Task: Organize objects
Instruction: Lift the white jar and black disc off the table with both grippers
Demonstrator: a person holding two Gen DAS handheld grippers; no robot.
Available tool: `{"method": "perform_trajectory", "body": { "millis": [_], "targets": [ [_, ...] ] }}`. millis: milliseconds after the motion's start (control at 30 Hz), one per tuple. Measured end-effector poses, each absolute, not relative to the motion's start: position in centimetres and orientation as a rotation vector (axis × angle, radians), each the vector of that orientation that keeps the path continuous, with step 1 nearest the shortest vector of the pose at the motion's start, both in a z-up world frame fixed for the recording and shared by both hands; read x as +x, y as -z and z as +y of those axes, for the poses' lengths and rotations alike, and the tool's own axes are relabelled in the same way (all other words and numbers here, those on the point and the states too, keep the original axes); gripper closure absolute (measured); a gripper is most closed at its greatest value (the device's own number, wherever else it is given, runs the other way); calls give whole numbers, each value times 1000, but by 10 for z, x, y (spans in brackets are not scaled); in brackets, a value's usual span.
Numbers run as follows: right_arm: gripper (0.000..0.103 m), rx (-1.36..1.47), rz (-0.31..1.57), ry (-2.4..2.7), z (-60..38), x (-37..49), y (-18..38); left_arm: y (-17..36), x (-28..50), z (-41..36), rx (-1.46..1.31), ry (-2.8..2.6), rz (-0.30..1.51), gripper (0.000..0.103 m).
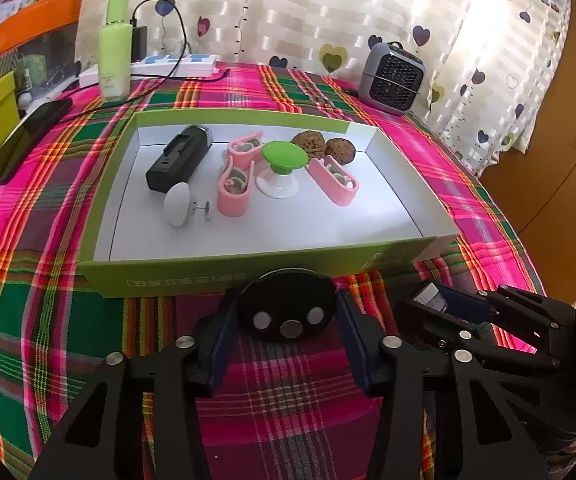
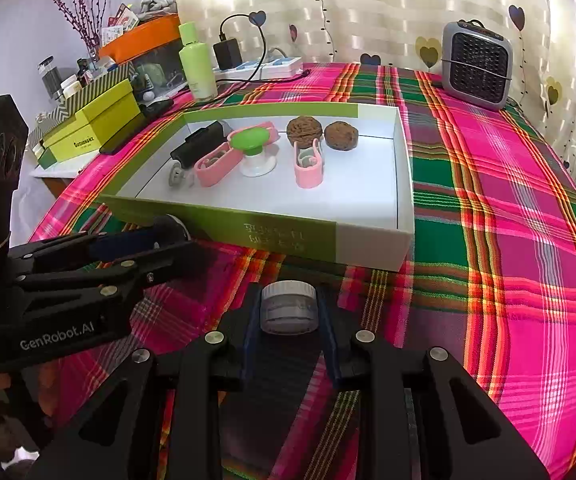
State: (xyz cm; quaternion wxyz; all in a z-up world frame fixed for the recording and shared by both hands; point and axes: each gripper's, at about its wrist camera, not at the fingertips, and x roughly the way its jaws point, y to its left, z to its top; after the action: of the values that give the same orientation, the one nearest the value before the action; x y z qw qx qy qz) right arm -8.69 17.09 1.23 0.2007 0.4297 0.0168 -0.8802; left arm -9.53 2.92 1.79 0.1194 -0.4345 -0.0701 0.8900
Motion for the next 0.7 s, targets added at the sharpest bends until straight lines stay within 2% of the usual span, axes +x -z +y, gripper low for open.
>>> {"method": "perform_trajectory", "body": {
  "millis": [700],
  "targets": [
    [75,1183,74,2469,168,-84,-14,-19,-89,27,-1266,-2631,-171,58]
  ]
}}
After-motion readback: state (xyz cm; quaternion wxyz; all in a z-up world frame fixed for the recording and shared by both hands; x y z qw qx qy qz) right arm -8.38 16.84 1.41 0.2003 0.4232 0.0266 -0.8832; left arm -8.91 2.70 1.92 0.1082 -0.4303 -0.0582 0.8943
